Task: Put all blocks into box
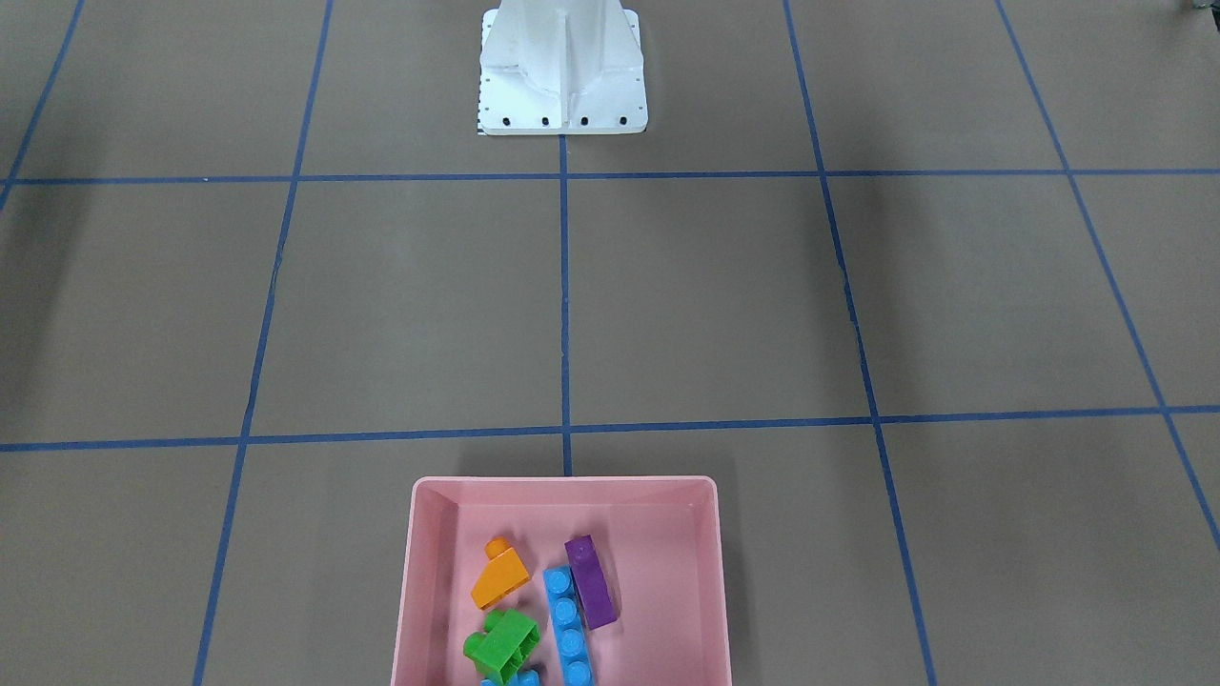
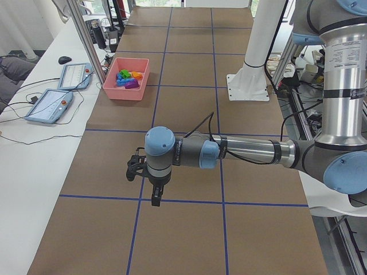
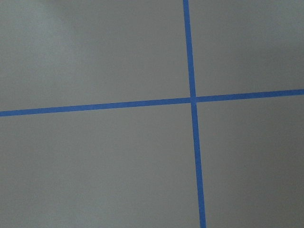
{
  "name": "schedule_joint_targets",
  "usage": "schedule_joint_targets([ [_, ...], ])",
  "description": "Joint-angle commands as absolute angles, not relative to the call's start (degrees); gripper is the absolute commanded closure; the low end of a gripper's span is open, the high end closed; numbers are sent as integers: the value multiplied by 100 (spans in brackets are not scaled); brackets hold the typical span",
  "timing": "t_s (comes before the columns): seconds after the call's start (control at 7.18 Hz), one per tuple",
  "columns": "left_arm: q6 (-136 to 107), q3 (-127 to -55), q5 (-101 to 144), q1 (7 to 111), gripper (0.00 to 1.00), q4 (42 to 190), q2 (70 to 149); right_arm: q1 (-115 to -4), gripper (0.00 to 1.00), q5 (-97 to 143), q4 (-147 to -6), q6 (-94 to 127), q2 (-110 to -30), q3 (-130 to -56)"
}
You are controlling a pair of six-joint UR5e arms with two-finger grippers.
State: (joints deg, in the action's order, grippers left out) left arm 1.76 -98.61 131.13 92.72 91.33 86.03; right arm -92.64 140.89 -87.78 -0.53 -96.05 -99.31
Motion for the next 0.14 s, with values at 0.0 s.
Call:
schedule_joint_targets([
  [0.0, 176, -9861, 13113, 9272, 0, 9132, 8604, -9264, 0, 14098, -8763, -53, -9615, -9932],
])
